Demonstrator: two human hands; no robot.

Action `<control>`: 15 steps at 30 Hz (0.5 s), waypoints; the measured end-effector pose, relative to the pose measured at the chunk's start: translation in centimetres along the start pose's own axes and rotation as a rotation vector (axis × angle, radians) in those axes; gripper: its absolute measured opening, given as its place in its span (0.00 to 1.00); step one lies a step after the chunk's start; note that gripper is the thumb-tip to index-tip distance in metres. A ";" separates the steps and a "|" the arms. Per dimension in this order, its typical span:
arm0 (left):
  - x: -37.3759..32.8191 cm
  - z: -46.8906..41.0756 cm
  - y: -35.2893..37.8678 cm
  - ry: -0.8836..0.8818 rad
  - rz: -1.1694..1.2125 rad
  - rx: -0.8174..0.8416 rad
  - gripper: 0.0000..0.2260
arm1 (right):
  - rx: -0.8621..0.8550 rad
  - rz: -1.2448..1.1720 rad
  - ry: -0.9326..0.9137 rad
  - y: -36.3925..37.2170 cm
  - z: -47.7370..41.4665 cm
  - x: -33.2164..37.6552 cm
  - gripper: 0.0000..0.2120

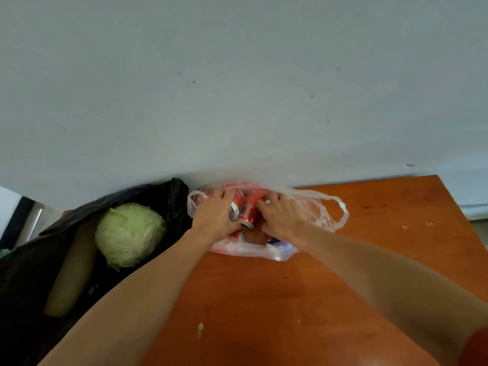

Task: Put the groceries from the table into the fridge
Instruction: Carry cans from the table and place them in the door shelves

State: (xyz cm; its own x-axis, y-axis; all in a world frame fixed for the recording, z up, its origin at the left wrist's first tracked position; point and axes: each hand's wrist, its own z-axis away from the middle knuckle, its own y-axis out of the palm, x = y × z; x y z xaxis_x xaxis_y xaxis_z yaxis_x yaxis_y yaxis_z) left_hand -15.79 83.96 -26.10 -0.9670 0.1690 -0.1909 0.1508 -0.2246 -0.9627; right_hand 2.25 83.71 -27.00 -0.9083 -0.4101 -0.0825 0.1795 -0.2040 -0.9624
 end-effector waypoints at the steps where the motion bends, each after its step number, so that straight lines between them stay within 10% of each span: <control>1: -0.2 0.5 -0.4 0.003 -0.005 0.004 0.36 | -0.001 -0.017 0.013 -0.7 0.4 -0.6 0.21; 15: -1.5 9.5 -9.0 0.089 -0.031 -0.160 0.33 | -0.377 -0.416 0.297 -7.3 10.9 -0.2 0.19</control>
State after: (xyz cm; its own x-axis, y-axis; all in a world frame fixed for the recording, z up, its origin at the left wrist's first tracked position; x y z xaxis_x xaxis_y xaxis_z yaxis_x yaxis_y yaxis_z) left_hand -17.66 76.63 -15.37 -0.9507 0.2593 -0.1700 0.1588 -0.0635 -0.9853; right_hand 5.29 75.55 -17.16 -0.9491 -0.0886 0.3021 -0.3076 0.0558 -0.9499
